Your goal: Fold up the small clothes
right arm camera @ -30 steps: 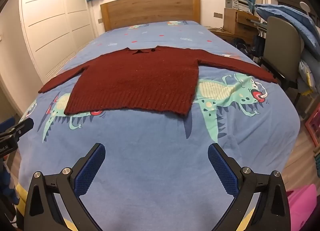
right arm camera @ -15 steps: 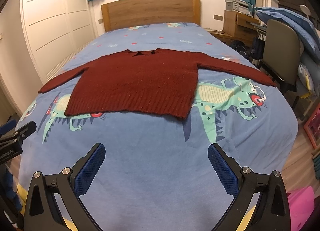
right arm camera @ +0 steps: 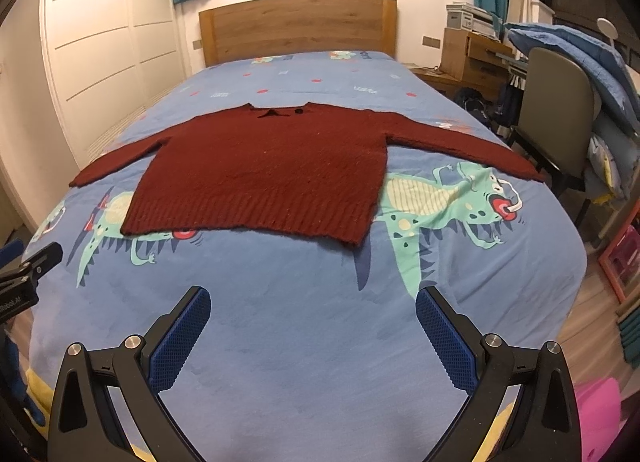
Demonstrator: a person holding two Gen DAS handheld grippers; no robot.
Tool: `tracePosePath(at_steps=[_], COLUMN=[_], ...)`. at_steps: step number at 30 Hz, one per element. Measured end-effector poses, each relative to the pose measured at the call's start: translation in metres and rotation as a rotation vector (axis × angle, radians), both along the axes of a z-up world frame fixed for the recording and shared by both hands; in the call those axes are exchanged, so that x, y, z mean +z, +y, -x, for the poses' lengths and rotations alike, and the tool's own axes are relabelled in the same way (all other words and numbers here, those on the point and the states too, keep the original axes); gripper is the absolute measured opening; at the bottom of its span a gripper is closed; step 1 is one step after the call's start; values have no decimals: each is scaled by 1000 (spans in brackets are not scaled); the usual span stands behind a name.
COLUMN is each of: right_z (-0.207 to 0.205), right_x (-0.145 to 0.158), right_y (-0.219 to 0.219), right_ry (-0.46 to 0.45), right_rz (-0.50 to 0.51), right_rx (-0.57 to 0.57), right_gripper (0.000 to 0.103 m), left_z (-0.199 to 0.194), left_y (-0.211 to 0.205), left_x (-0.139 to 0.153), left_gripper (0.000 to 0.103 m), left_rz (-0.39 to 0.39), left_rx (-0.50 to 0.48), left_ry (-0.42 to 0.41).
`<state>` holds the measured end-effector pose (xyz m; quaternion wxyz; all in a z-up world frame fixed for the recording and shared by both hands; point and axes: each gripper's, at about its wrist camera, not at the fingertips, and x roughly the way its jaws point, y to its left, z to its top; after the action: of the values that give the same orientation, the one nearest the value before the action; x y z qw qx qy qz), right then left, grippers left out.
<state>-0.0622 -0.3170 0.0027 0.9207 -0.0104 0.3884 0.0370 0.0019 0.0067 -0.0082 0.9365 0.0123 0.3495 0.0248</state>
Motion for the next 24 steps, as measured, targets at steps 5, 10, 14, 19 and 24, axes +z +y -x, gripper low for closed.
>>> tracePosePath(at_steps=[5, 10, 14, 19, 24], right_z=[-1, -3, -5, -6, -10], right_x=[2, 1, -2, -3, -6], right_y=[0, 0, 1, 0, 0], right_ry=[-12, -6, 2, 2, 9], right_rz=[9, -7, -12, -18, -23], right_rx=[6, 12, 13, 13, 18], right_gripper=[103, 102, 102, 102, 102], left_z=[-1, -2, -3, -6, -9], left_y=[-3, -5, -5, -4, -3], left_x=[1, 1, 1, 2, 2], left_gripper=[102, 102, 102, 102, 102], left_rz=[-2, 0, -7, 2, 5], left_rx=[-8, -19, -28, -30, -28], left_ry=[1, 0, 2, 8, 16])
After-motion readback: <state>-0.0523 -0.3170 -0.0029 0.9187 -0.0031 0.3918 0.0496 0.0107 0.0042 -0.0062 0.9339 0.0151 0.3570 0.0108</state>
